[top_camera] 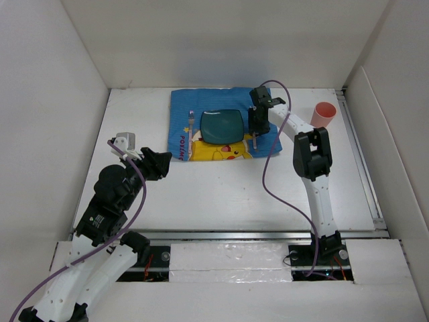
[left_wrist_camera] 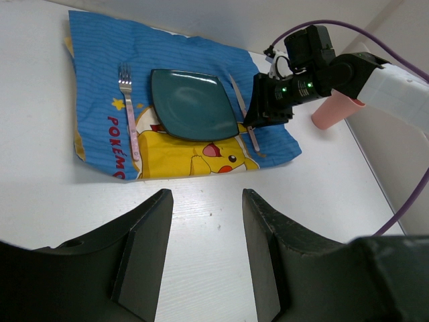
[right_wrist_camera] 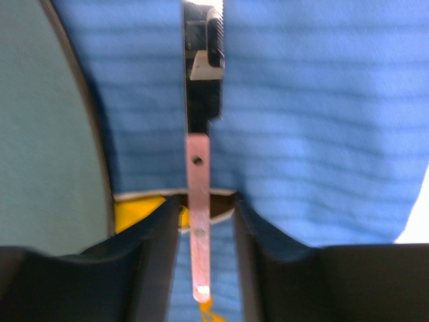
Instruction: Set the dinner table for one person
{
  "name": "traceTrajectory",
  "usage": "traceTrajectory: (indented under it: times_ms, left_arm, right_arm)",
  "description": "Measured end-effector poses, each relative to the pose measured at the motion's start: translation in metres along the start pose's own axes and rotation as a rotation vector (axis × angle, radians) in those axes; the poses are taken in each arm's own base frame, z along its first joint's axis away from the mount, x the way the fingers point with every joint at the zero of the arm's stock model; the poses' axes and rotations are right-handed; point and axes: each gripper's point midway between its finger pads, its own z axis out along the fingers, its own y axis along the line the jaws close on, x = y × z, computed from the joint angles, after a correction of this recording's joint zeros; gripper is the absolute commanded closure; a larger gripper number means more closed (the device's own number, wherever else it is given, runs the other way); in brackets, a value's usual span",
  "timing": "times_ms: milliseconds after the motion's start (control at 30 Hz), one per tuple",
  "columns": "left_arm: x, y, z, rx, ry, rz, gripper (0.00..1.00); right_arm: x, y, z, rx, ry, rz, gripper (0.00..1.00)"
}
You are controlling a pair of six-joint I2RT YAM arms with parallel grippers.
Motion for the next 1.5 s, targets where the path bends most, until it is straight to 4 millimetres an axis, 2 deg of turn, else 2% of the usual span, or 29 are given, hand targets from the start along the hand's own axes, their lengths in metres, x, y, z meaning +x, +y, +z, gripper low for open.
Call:
traceTrajectory:
  times_ms: [133,233,267,300,333,367,400,500,567,600,633,667,733,800,867,1000,1100,1200,1300,1433,1500]
  left_arm:
    - [0.000,0.000,0.000,0.000,0.000,0.000,0.58]
    - [0.000,0.000,0.000,0.000,0.000,0.000,0.58]
    - [0.000,0.000,0.000,0.000,0.000,0.000,0.58]
    - [0.000,0.000,0.000,0.000,0.001,0.000,0.58]
    - [0.000,0.000,0.000,0.000,0.001,0.000,0.58]
    - [0.000,0.000,0.000,0.001,0.000,0.000,0.58]
    - [0.000,0.000,0.000,0.000,0.000,0.000,0.58]
    - [0.000,0.000,0.000,0.001,0.001,0.000,0.58]
    - [0.000,-0.001,0.000,0.003,0.001,0.000,0.58]
    - [0.000,-0.001,0.000,0.004,0.001,0.000,0.58]
    - [0.000,-0.001,0.000,0.004,0.001,0.000,0.58]
    - [0.000,-0.001,0.000,0.004,0.001,0.000,0.58]
    - [0.000,-0.001,0.000,0.005,0.001,0.000,0.58]
    - [0.000,-0.001,-0.001,0.005,0.001,0.000,0.58]
    - [0.000,-0.001,-0.001,0.005,0.000,0.000,0.58]
    - [0.000,-0.001,-0.001,0.008,0.001,0.000,0.58]
    - [0.000,-0.001,-0.001,0.009,0.002,0.000,0.58]
    - [0.001,-0.002,-0.001,0.012,0.003,0.000,0.58]
    - [0.001,-0.002,-0.001,0.011,0.004,0.000,0.58]
    - [0.003,-0.001,0.000,0.009,0.008,0.000,0.58]
    - [0.006,0.000,0.001,0.006,0.015,0.001,0.58]
  right_arm:
    - [0.003,-0.009,-0.014,0.006,0.004,0.009,0.40]
    - [-0.012,-0.014,-0.044,-0.008,-0.050,0.029,0.40]
    - [-0.019,-0.016,-0.058,-0.016,-0.082,0.039,0.44]
    - [-0.028,-0.020,-0.077,-0.024,-0.119,0.050,0.52]
    - [-0.039,-0.024,-0.098,-0.028,-0.168,0.068,0.74]
    - [-0.052,-0.030,-0.120,-0.034,-0.227,0.087,0.91]
    - [-0.065,-0.036,-0.145,-0.039,-0.295,0.114,1.00]
    - [-0.098,-0.077,-0.219,-0.005,-0.508,0.211,1.00]
    - [-0.112,-0.113,-0.256,0.053,-0.625,0.284,1.00]
    - [-0.120,-0.129,-0.267,0.094,-0.680,0.321,0.90]
    - [-0.121,-0.147,-0.276,0.120,-0.698,0.351,0.81]
    - [-0.123,-0.163,-0.278,0.153,-0.717,0.382,0.70]
    - [-0.125,-0.188,-0.271,0.208,-0.719,0.423,0.50]
    - [-0.123,-0.207,-0.247,0.259,-0.677,0.445,0.43]
    - [-0.119,-0.220,-0.213,0.302,-0.608,0.448,0.42]
    - [-0.100,-0.225,-0.150,0.345,-0.464,0.424,0.42]
    - [-0.083,-0.226,-0.122,0.361,-0.382,0.402,0.42]
    - [-0.078,-0.227,-0.114,0.369,-0.350,0.389,0.43]
    - [-0.089,-0.229,-0.116,0.376,-0.367,0.383,0.45]
    - [-0.106,-0.234,-0.115,0.394,-0.398,0.377,0.59]
    - [-0.108,-0.239,-0.110,0.412,-0.397,0.370,0.60]
